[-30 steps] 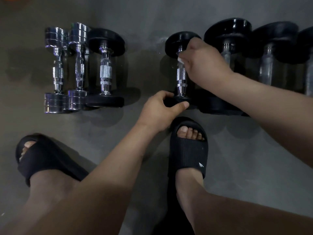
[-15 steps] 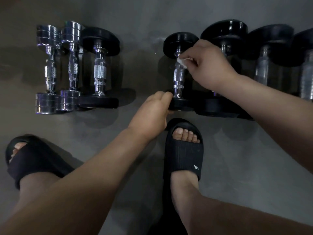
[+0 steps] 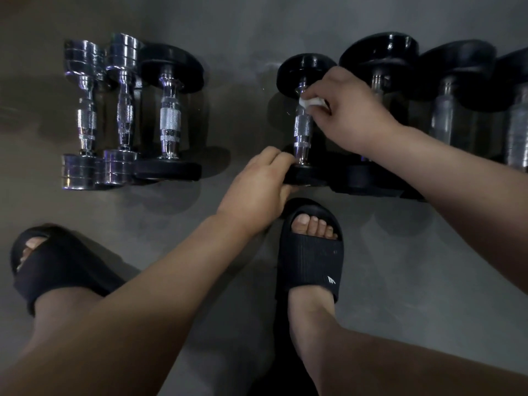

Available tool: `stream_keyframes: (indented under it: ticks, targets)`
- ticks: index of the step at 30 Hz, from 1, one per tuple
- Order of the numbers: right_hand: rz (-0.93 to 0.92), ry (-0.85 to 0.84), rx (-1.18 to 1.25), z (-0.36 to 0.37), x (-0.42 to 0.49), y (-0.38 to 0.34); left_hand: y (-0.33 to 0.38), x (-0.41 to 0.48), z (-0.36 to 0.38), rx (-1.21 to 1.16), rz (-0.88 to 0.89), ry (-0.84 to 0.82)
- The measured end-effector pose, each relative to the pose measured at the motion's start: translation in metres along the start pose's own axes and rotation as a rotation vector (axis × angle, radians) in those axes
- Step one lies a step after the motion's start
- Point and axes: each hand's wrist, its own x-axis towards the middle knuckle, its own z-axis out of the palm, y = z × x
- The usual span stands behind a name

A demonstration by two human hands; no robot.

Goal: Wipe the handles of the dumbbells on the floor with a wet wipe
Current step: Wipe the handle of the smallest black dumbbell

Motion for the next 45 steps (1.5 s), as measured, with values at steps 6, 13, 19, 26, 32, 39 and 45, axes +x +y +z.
stream_keyframes:
  ticks: [6,13,19,26,32,39,45]
  targets:
    - [-0.010,0.023,0.001,0.002,0.003,0.003,-0.008,-0.001,0.003,-0.157,-0.055,0.019]
    - [-0.190,-0.152,0.051,-0.004,-0.016,0.001,-0.005,0.001,0.005,0.038,0.019,-0.006]
    - [-0.061,-0.025,0.044,-0.012,0.004,0.005,0.006,0.002,0.003,0.114,0.018,-0.014]
    - [-0.305,-0.253,0.002,-0.006,-0.015,-0.005,0.003,0.000,0.004,0.065,0.004,0.009]
    - [-0.262,-0.205,-0.212,-0.005,0.006,-0.010,-0.008,-0.003,0.009,-0.063,-0.030,0.043]
    - [-0.360,-0.325,-0.245,-0.007,0.007,-0.011,-0.012,-0.006,0.011,-0.188,-0.103,0.117]
    - [-0.368,-0.306,-0.171,-0.003,-0.004,-0.013,-0.011,-0.007,0.013,-0.227,-0.130,0.158]
